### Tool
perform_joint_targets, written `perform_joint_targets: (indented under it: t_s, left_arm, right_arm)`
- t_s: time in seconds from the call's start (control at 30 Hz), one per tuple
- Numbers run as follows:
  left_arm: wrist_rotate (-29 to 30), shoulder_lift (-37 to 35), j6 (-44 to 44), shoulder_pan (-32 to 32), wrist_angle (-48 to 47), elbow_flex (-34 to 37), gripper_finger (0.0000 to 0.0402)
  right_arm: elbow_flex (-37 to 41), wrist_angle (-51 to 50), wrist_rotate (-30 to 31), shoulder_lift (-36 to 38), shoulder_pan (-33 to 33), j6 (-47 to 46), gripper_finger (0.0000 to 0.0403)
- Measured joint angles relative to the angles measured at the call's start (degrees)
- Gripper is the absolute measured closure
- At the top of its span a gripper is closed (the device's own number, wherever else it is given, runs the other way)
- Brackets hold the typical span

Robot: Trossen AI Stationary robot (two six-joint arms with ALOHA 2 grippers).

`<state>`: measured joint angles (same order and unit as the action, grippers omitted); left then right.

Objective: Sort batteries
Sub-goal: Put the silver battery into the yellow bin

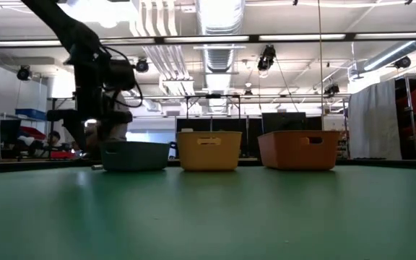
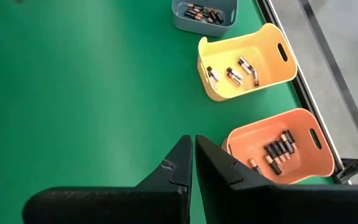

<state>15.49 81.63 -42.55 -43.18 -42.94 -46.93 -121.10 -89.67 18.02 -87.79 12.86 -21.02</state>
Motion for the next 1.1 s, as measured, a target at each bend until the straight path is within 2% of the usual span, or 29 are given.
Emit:
perform_joint_targets:
  t_s: [0.1, 0.23, 0.33, 0.47, 0.67, 0.77, 0.87, 0.97, 1.1]
  left_arm:
    - [-3.11, 2.11, 0.23, -0.24, 4.17, 1.06, 0.0187]
    - [-3.07, 5.89, -1.38, -0.38, 5.91, 1.27, 0.0190]
    - [-2.91, 8.87, -2.03, -0.85, 6.65, 1.31, 0.0207]
    - [-2.50, 11.50, -3.67, -1.11, 7.48, 0.84, 0.0257]
    - [-2.45, 12.38, -2.94, -1.07, 9.33, 0.98, 0.0360]
    - [-3.14, 11.17, -0.53, -1.21, 10.42, 1.30, 0.0390]
    - [-3.48, 8.88, 0.01, -1.26, 9.87, 1.29, 0.0382]
    - [-4.74, 3.52, 1.43, -1.19, 8.14, -0.29, 0.0384]
    - [-8.40, -4.49, 4.93, 2.56, 15.28, -2.04, 0.0396]
  right_arm:
    - [0.00, -0.02, -0.02, 0.08, 0.00, 0.00, 0.0390]
    - [0.01, -0.04, -0.01, 0.15, 0.00, 0.00, 0.0390]
    - [0.04, -0.09, -0.04, 0.16, 0.00, 0.00, 0.0390]
    - [0.04, -0.21, -0.10, 0.30, 0.00, 0.00, 0.0390]
    - [0.04, -0.35, -0.28, 0.39, 0.00, -0.85, 0.0390]
    - [0.04, -0.35, -0.26, 0.47, 0.01, -0.44, 0.0390]
    - [0.04, -0.35, -0.26, 0.60, 0.02, 0.01, 0.0390]
    - [0.04, -0.35, -0.22, 0.76, 0.00, 0.11, 0.0390]
    - [0.07, 0.24, 0.03, 0.83, 0.00, 1.74, 0.0390]
